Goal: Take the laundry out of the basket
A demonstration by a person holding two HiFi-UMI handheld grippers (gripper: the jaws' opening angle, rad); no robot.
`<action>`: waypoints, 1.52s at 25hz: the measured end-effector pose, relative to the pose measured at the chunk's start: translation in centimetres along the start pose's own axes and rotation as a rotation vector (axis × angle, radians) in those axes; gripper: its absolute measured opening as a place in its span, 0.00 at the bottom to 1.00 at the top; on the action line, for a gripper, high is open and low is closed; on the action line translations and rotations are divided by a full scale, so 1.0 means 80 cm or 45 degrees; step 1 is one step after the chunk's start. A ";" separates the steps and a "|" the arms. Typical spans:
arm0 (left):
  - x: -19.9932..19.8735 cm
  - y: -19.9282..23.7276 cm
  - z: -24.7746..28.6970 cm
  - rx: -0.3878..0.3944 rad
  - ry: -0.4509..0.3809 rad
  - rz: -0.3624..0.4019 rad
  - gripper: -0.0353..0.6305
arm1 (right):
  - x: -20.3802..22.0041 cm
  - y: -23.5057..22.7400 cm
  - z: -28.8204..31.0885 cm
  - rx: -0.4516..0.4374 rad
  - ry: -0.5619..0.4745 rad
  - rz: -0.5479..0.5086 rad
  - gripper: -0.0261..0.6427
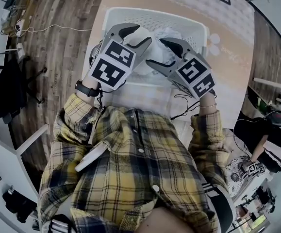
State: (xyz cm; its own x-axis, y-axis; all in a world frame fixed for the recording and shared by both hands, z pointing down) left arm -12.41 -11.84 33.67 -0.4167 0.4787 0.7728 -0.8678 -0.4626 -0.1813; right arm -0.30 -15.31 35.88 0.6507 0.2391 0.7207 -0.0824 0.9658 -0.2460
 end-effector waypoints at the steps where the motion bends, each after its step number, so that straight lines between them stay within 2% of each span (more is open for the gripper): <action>1: 0.002 -0.002 0.007 0.030 0.017 0.002 0.39 | 0.002 -0.002 0.004 -0.012 0.022 -0.006 0.58; 5: 0.010 -0.007 0.030 0.145 0.125 0.039 0.49 | 0.009 -0.010 0.022 -0.055 0.107 -0.025 0.62; 12: 0.033 -0.008 0.067 0.276 0.286 0.059 0.50 | 0.031 -0.020 0.055 -0.115 0.245 -0.023 0.64; 15: 0.048 -0.005 0.079 0.315 0.352 0.037 0.50 | 0.040 -0.023 0.069 -0.125 0.285 -0.016 0.66; 19: 0.063 -0.003 0.097 0.348 0.454 0.042 0.55 | 0.056 -0.027 0.085 -0.134 0.358 -0.034 0.67; 24: 0.070 0.001 0.114 0.355 0.495 0.063 0.58 | 0.068 -0.029 0.101 -0.131 0.425 -0.102 0.66; 33: 0.096 -0.001 0.143 0.406 0.582 -0.027 0.59 | 0.087 -0.033 0.123 -0.101 0.528 -0.223 0.66; 35: 0.105 -0.011 0.144 0.481 0.641 -0.130 0.57 | 0.092 -0.035 0.124 -0.098 0.536 -0.237 0.63; 36: 0.110 -0.019 0.144 0.535 0.674 -0.199 0.56 | 0.094 -0.036 0.125 -0.092 0.540 -0.245 0.58; 38: 0.117 -0.021 0.148 0.557 0.678 -0.246 0.51 | 0.095 -0.037 0.128 -0.080 0.548 -0.252 0.50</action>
State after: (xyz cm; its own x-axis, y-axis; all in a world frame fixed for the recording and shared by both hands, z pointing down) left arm -11.65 -15.39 48.43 -0.4392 0.8299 0.3440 -0.7979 -0.5363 0.2753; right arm -2.80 -15.35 48.72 0.9040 -0.0247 0.4269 0.1114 0.9775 -0.1794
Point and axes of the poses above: the fingertips, and each gripper's own axes: z forward along the fingers, y to its left, x out of its underside, the point moved 8 cm from there along -z, backward along the fingers, and after that the axes turned 13 degrees about z, right-handed, at the moved point
